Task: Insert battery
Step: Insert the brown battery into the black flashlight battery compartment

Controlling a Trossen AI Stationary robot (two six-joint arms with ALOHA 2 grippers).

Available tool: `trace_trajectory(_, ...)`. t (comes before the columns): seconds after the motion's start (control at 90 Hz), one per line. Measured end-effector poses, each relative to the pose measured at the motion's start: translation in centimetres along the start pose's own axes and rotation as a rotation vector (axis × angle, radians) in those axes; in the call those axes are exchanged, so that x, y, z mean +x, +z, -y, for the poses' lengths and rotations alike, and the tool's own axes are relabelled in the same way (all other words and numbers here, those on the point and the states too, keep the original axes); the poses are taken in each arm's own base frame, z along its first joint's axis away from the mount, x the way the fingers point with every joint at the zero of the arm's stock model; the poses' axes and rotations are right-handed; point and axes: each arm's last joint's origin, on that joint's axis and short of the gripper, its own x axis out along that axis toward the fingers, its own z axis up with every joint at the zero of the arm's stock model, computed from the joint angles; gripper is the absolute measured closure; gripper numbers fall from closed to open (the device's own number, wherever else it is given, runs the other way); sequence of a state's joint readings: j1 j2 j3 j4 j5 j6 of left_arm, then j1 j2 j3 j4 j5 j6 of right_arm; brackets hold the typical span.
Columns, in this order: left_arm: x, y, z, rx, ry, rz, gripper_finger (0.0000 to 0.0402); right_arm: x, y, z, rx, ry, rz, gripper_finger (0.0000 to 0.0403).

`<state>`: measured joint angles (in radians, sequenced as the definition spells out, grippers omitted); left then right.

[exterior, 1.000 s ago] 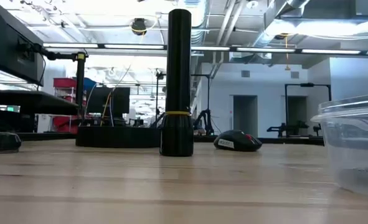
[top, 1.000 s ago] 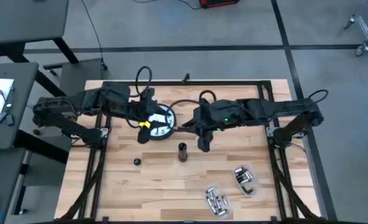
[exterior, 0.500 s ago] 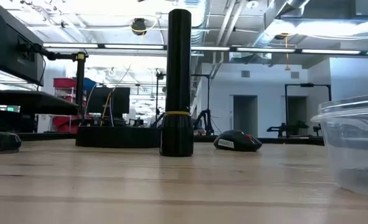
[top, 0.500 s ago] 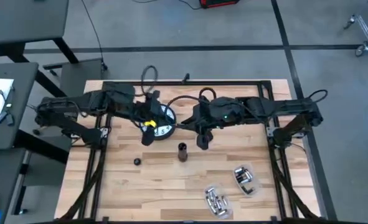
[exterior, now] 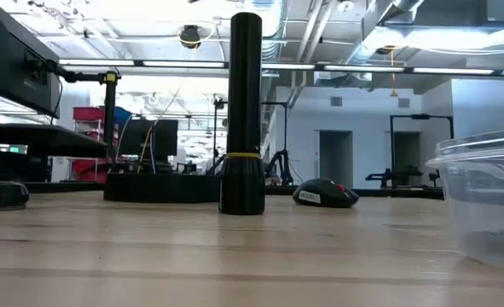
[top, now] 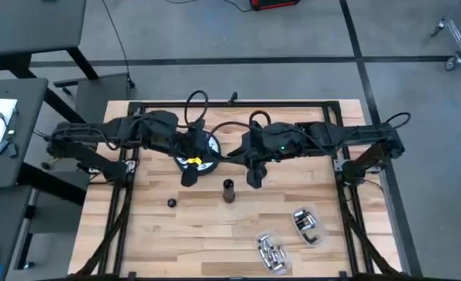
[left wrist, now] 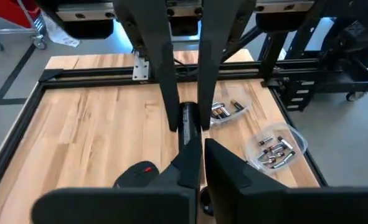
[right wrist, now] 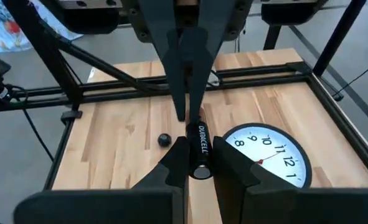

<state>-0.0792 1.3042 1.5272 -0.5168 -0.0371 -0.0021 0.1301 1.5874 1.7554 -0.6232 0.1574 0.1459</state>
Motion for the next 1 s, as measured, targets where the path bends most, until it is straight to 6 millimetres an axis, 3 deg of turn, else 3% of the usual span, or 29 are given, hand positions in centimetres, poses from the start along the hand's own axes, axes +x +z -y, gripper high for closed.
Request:
trace_trajectory(0.122,-0.6,0.2,0.0,-0.006,0.008,0.02,0.0401,-0.3,0.2,0.1,-0.009,0.0,0.015,0.0373)
trace_trajectory(0.278,0.2,-0.1,0.0,-0.01,0.007,-0.004,0.0402,-0.3,0.3,0.0,-0.012,0.002,0.026,0.0373)
trace_trajectory(1.0,0.5,-0.1,0.0,-0.012,0.012,0.021,0.0402,-0.3,1.4,0.0,-0.003,0.015,0.139,0.0374)
